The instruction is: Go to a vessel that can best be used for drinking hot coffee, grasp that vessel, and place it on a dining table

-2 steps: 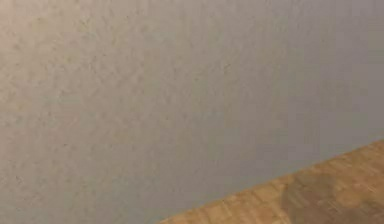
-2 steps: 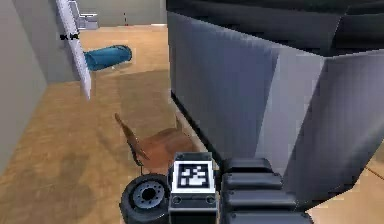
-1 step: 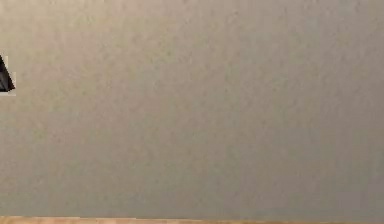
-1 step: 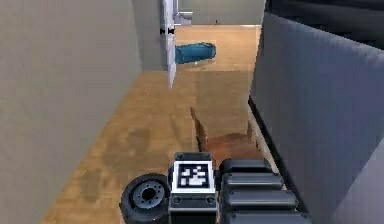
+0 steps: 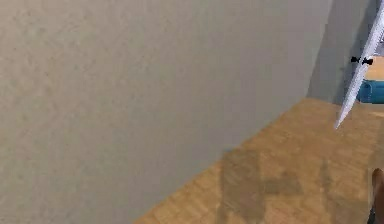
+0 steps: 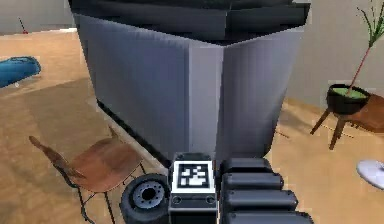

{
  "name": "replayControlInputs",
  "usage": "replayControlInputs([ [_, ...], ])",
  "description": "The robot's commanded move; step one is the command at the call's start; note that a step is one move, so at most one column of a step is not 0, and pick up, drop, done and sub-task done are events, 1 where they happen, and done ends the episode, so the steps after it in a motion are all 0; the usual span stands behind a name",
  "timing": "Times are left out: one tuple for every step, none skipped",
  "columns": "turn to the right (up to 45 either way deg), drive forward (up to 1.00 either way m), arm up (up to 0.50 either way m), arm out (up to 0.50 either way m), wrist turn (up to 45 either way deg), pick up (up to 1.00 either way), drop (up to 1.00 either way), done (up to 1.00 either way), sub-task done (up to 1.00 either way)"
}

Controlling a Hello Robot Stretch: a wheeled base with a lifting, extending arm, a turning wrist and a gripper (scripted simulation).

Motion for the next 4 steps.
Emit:
replayControlInputs([
  [45.0,0.0,0.0,0.0,0.0,0.0,0.0,0.0,0.0],
  [45.0,0.0,0.0,0.0,0.0,0.0,0.0,0.0,0.0],
  [-45.0,0.0,0.0,0.0,0.0,0.0,0.0,0.0,0.0],
  [-45.0,0.0,0.0,0.0,0.0,0.0,0.0,0.0,0.0],
])
